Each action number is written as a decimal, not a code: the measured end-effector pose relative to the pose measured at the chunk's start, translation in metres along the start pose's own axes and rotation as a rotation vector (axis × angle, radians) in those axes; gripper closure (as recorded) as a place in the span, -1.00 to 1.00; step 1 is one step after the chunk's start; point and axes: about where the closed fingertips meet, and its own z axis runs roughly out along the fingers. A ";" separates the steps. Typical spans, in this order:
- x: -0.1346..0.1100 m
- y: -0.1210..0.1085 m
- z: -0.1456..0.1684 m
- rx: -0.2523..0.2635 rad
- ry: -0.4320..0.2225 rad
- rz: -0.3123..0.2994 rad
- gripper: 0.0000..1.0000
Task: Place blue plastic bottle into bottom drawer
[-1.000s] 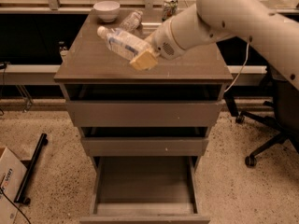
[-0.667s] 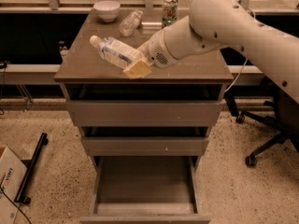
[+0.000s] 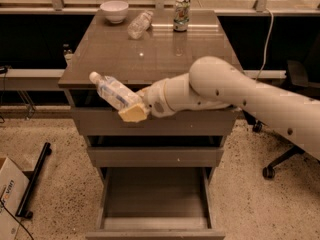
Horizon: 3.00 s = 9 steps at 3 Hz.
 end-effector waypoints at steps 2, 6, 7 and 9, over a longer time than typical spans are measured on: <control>0.097 0.046 0.062 -0.040 -0.005 0.141 1.00; 0.207 0.108 0.099 -0.126 0.141 0.261 1.00; 0.233 0.103 0.117 -0.138 0.172 0.283 1.00; 0.297 0.079 0.157 -0.182 0.202 0.320 1.00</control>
Offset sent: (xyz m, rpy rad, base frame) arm -0.0825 0.0261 -0.1796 0.0691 0.2111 -0.0605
